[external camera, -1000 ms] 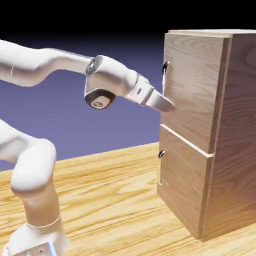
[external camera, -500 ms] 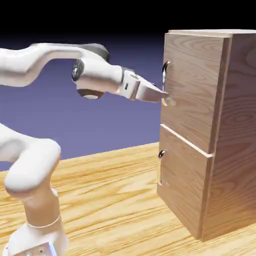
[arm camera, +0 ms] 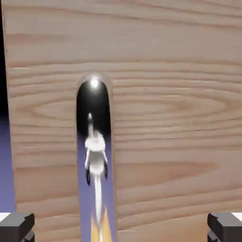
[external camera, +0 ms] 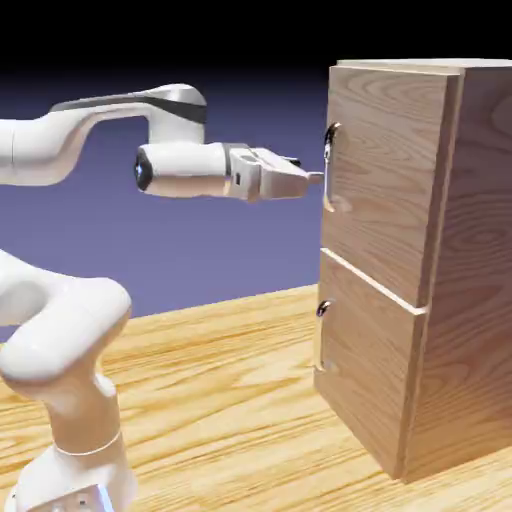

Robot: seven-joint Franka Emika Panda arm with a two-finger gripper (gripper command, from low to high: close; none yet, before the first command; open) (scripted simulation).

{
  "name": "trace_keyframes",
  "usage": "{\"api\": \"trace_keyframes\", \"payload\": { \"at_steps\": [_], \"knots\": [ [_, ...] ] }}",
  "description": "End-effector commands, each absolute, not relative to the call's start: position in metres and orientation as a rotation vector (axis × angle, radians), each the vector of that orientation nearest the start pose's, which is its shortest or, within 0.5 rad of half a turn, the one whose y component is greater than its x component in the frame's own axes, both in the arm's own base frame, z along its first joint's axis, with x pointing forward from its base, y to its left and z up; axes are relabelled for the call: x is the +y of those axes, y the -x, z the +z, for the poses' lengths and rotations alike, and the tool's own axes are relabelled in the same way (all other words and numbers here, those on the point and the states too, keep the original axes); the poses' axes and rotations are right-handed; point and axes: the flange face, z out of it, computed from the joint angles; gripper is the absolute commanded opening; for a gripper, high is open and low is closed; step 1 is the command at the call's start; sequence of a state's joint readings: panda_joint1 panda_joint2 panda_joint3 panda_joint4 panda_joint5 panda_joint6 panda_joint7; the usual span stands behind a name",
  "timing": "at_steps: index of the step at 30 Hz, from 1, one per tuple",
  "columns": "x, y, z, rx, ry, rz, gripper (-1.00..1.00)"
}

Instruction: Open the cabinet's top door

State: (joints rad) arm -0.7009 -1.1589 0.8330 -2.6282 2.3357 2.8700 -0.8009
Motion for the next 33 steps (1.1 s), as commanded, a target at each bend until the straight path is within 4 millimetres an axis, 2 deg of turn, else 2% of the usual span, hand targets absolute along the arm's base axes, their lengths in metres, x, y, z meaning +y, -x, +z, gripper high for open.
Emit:
{"api": "trace_keyframes", "payload": {
  "at_steps": [1,4,9,10,11,12,22,33],
  "knots": [
    [0.057,-0.322,0.544,0.807,1.773,-1.773,0.0],
    [0.062,-0.324,0.539,0.794,1.755,-1.802,0.0],
    [0.059,-0.373,0.539,0.794,1.755,-1.802,0.0],
    [0.059,-0.374,0.539,0.794,1.755,-1.802,0.0],
    [0.059,-0.374,0.539,0.794,1.755,-1.802,-1.0],
    [0.059,-0.374,0.539,0.794,1.755,-1.802,-1.0],
    [0.011,-0.307,0.539,0.505,1.767,-1.607,-1.0],
    [-0.047,-0.262,0.539,0.261,1.752,-1.423,-1.0]
  ]
}}
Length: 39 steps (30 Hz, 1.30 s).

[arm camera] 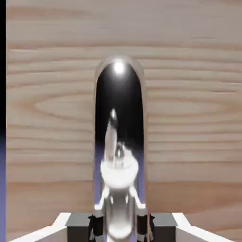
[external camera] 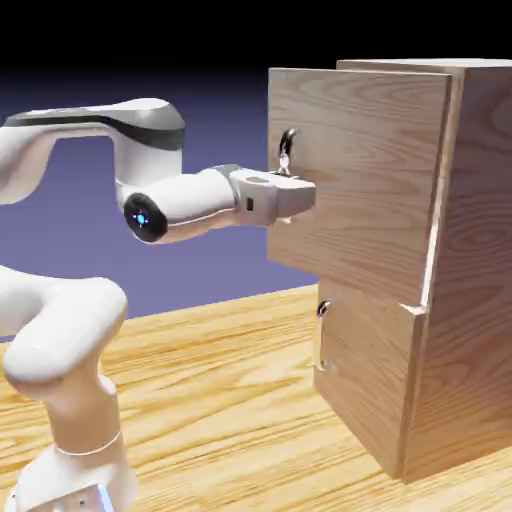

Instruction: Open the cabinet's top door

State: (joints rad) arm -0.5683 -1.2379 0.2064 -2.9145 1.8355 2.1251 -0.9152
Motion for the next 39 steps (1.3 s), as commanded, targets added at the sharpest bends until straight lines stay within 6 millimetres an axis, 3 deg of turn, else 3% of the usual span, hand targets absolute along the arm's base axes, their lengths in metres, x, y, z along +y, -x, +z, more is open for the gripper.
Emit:
{"api": "trace_keyframes", "payload": {
  "at_steps": [1,11,19,30,39],
  "knots": [
    [-0.052,-0.259,0.539,0.24,1.75,-1.407,-1.0],
    [-0.114,-0.233,0.539,0.028,1.716,-1.234,-1.0],
    [-0.181,-0.222,0.539,-0.176,1.665,-1.053,-1.0],
    [-0.269,-0.233,0.539,-0.425,1.574,-0.813,-1.0],
    [-0.316,-0.252,0.539,-0.558,1.512,-0.675,-1.0]
  ]
}}
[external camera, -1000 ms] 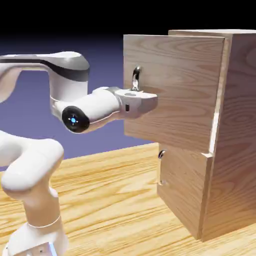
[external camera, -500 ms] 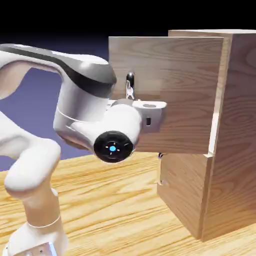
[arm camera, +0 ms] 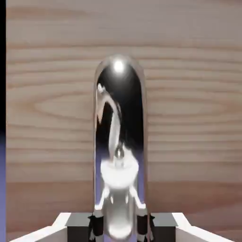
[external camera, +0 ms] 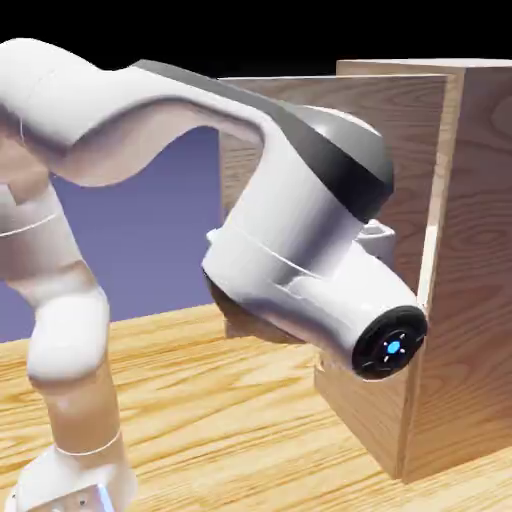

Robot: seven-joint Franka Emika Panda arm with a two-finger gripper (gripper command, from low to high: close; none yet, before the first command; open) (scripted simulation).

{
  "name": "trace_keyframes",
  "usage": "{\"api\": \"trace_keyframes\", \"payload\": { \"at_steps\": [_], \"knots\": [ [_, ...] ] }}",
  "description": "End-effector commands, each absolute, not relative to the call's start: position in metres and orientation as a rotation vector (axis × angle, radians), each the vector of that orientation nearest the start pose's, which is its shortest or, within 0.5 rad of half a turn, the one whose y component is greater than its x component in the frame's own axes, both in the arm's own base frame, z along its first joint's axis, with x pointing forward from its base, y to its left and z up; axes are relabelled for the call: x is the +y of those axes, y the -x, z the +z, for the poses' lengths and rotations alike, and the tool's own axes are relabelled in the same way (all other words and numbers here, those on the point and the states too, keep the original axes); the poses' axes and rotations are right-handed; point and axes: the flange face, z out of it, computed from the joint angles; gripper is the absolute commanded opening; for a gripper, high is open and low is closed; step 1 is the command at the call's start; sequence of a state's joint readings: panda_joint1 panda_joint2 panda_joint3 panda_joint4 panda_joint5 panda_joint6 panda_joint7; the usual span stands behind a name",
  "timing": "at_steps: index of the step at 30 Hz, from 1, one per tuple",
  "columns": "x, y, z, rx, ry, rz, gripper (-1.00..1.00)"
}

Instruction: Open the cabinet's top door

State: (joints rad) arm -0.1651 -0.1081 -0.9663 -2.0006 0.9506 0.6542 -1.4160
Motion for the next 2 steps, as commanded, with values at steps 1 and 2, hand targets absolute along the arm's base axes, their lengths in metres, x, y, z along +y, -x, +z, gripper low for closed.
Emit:
{"api": "trace_keyframes", "payload": {
  "at_steps": [1,2],
  "knots": [
    [-0.3197,-0.2533,0.5393,-0.568,1.507,-0.664,-1.0],
    [-0.3197,-0.2533,0.5393,-0.568,1.507,-0.664,1.0]
  ]
}}
